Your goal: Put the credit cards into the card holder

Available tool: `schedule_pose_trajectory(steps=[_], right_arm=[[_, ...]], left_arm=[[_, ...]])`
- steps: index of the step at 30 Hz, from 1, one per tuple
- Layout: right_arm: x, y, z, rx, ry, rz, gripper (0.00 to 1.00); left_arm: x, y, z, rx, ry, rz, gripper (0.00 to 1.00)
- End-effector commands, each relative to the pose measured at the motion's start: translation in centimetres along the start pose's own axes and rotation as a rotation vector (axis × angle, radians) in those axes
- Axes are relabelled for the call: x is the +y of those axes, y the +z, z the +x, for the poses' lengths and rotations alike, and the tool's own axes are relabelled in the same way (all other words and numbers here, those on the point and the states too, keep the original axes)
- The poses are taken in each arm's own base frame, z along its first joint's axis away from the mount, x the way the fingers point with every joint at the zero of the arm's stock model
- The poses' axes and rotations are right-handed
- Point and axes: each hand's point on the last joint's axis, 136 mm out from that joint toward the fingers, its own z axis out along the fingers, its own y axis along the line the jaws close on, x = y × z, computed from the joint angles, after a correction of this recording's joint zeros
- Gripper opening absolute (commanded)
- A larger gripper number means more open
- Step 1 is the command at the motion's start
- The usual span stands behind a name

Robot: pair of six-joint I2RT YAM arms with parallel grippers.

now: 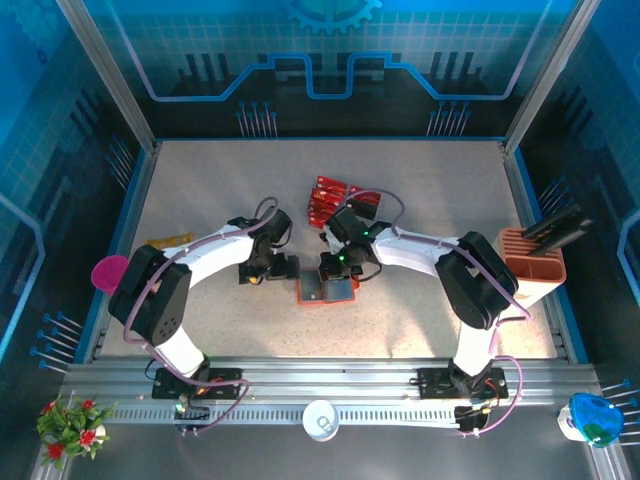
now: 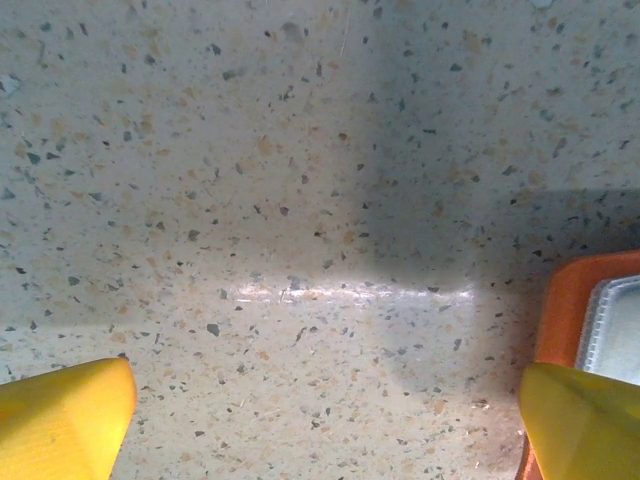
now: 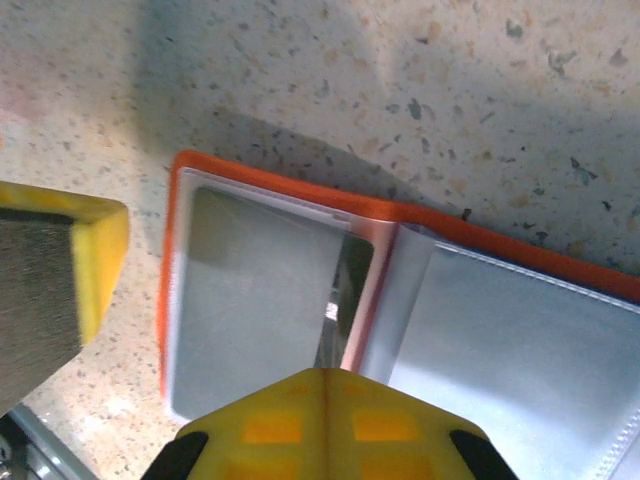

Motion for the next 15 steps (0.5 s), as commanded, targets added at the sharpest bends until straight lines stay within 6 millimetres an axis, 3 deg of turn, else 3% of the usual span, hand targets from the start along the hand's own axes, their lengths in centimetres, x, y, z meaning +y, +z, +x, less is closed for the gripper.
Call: schedule_pose_trajectory(steps=[1,15], right_arm=[[0.1,0.4,-0.4,0.009,0.009,-0.008,0.0],[-0.5,1.9,-0.1,0.043,0.012,0.01,0.0]], left_arm=[[0.1,0.6,0.0,0.022,0.002,-0.012,0.99],[0.3,2.9,0.3,0.07,0.031,-0.038,0.99]])
